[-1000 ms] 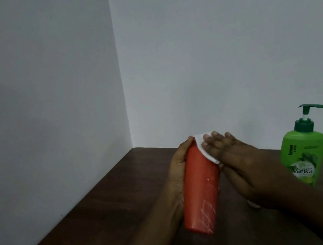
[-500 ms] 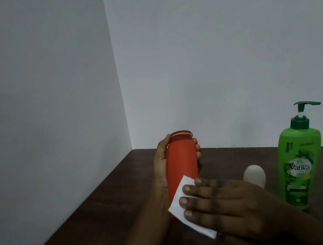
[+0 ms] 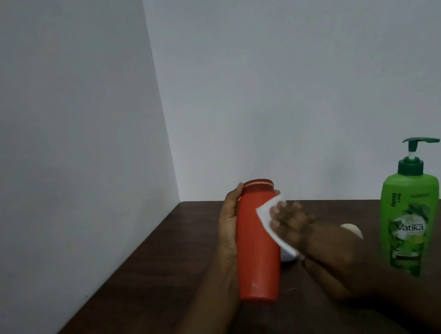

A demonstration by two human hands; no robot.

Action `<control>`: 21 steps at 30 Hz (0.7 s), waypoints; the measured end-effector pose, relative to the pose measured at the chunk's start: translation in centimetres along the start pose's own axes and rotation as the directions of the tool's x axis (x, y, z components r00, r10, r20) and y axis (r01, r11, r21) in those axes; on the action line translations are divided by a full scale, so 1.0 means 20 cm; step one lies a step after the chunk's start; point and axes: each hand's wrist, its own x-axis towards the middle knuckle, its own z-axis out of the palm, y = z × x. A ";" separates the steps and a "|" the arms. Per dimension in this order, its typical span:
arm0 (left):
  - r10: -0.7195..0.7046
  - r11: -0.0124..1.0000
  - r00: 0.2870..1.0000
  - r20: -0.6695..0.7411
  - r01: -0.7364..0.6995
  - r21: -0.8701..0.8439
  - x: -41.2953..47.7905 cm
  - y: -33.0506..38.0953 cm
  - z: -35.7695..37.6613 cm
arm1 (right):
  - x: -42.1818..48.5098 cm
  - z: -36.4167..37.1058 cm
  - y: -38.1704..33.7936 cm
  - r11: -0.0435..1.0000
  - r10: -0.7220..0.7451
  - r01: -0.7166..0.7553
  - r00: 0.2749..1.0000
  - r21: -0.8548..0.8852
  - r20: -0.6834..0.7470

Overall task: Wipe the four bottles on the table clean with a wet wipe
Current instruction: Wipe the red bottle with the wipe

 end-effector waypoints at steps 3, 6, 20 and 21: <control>0.026 0.992 0.998 0.061 -0.018 -0.124 0.02 0.03 -0.05 | -0.01 0.05 -0.10 0.982 -0.188 0.185 0.980 0.045 0.067; 0.016 0.991 0.998 0.059 -0.008 -0.136 0.06 0.05 -0.09 | -0.04 0.07 -0.12 0.947 -0.303 0.315 0.942 -0.067 0.145; -0.143 0.988 0.989 -0.023 0.142 -0.061 0.03 -0.13 0.03 | 0.06 0.00 0.05 0.990 0.103 -0.095 0.991 -0.103 0.082; -0.106 0.994 0.992 -0.070 0.104 -0.035 0.04 -0.15 0.02 | 0.06 0.00 0.05 0.989 0.120 -0.114 0.991 -0.095 0.059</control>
